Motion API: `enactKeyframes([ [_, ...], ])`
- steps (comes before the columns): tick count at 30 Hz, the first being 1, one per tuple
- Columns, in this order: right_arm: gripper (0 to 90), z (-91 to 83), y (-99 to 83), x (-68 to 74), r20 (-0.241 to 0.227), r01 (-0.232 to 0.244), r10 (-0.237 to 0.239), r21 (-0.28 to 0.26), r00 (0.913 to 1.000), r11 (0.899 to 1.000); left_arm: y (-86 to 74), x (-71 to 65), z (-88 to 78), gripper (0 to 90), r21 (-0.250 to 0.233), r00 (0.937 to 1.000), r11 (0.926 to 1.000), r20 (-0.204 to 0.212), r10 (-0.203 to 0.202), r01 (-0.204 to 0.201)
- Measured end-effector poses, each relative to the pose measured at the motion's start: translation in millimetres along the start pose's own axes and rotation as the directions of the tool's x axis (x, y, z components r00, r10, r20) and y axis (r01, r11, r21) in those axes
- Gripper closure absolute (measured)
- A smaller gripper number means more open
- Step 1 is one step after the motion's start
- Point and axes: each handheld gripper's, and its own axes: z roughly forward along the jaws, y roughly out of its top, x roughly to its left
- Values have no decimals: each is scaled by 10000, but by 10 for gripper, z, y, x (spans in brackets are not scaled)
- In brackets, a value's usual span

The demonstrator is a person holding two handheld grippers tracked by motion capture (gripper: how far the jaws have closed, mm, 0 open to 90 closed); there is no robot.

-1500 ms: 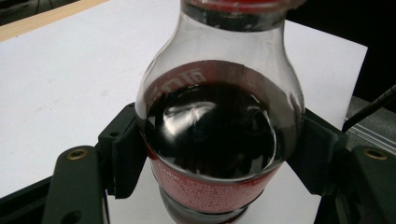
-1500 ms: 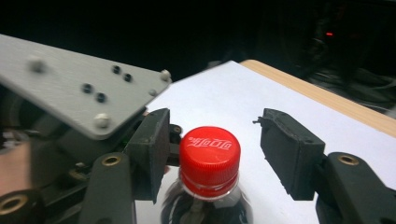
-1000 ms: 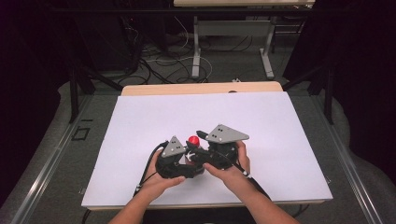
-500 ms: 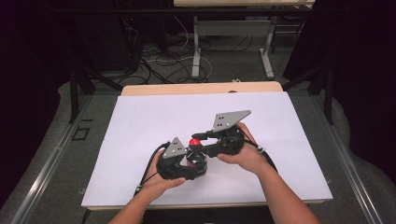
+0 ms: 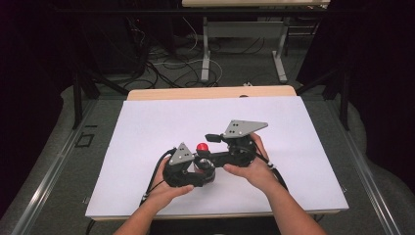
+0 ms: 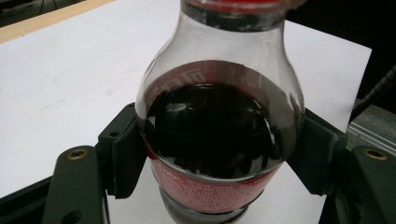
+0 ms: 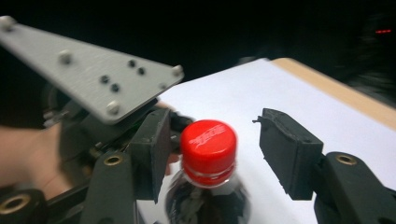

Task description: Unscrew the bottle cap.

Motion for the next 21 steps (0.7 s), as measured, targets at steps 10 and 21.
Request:
enactKeyframes([
  [10,429,145,-51,239,1890,-443,474,-206,9808,9988,1,-22,9,297,9,10000,10000,-34,-14,14],
  [21,521,156,-84,276,2319,-319,352,-178,9721,9993,4,-8,-6,298,73,10000,10000,-56,49,-49],
])
